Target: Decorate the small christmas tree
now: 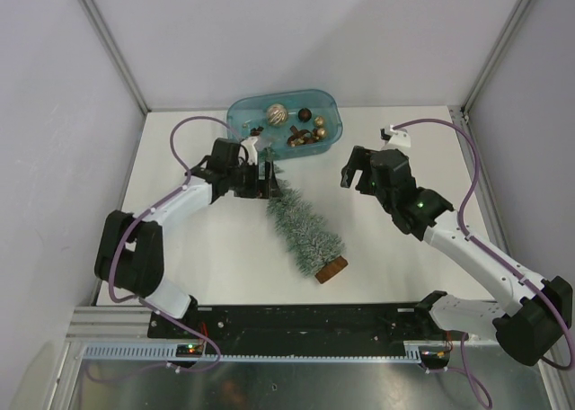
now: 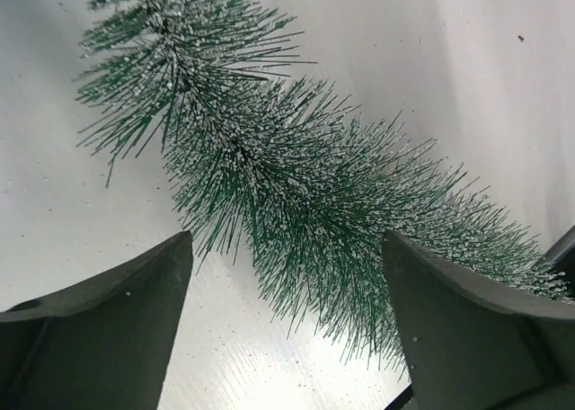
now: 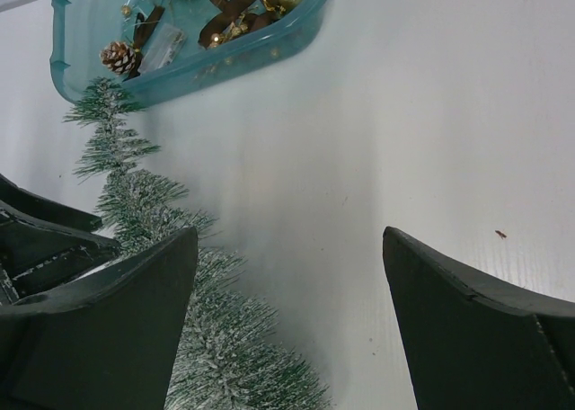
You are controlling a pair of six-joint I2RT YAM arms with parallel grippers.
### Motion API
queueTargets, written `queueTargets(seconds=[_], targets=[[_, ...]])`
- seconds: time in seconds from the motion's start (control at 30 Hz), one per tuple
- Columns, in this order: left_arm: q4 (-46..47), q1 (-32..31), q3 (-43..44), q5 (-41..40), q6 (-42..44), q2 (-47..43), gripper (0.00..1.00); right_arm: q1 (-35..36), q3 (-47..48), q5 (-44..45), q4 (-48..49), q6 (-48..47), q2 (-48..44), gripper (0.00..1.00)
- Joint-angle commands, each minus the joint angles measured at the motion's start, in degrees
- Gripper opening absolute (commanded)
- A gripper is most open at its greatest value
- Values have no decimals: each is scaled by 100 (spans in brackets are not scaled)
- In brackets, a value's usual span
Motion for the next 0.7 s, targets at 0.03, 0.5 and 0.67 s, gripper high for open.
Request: queueTargets(seconds=[0.03,0.5,0.67], targets=[[150,3,-87,467,-155,115,76,12,28,94,165,-72,-8,88],[495,91,226,1098,-38,220,2,-11,23,16,223,-104,10,88],[558,70,725,1210,-191,-2,0,-23,21,33,246,-120,2,88]])
